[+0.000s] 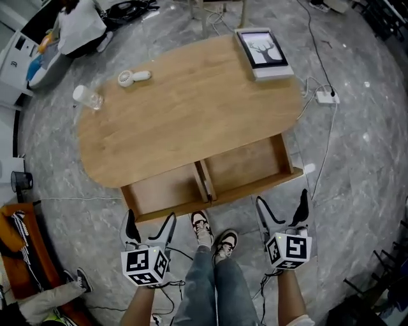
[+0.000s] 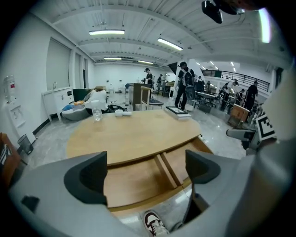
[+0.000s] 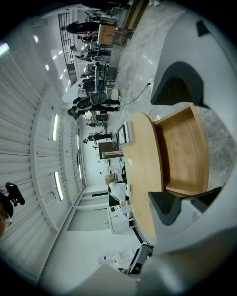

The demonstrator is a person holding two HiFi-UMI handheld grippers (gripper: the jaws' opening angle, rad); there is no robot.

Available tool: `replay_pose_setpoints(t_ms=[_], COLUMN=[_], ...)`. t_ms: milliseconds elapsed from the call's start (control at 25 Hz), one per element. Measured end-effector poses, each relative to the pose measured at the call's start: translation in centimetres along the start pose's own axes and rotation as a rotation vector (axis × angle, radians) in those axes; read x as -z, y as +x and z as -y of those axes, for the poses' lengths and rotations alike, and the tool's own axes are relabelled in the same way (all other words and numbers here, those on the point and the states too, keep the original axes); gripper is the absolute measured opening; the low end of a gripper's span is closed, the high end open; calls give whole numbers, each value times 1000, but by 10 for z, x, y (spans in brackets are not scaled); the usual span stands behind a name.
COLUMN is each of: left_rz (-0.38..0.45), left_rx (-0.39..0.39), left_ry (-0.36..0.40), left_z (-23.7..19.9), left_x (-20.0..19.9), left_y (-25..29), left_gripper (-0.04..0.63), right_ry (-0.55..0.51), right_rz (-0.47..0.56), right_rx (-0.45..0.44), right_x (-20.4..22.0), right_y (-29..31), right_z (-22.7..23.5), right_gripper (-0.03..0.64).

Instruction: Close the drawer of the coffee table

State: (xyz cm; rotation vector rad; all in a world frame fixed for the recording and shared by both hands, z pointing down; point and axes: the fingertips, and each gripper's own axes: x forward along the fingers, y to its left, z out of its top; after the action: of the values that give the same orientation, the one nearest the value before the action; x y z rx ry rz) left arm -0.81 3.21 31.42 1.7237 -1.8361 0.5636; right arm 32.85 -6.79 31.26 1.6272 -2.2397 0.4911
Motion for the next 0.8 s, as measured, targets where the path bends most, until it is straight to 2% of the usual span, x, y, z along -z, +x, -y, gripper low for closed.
replay_pose_setpoints(t_ms=[360, 560, 800], left_rz=[-85, -121, -157], left_rx=[11, 21, 35], left_ry=[35, 39, 71], left_z=[4, 6, 10], left_x=[65, 82, 93], left_y=[45, 72, 93], left_gripper=[523, 523, 523], right_ry=[-33, -79, -122], right_rz=[-5, -16, -27], right_rx=[-80, -129, -133], right_x=[109, 149, 184], right_y=[19, 31, 53], right_z=[-7, -11, -3], right_gripper=[588, 588, 588])
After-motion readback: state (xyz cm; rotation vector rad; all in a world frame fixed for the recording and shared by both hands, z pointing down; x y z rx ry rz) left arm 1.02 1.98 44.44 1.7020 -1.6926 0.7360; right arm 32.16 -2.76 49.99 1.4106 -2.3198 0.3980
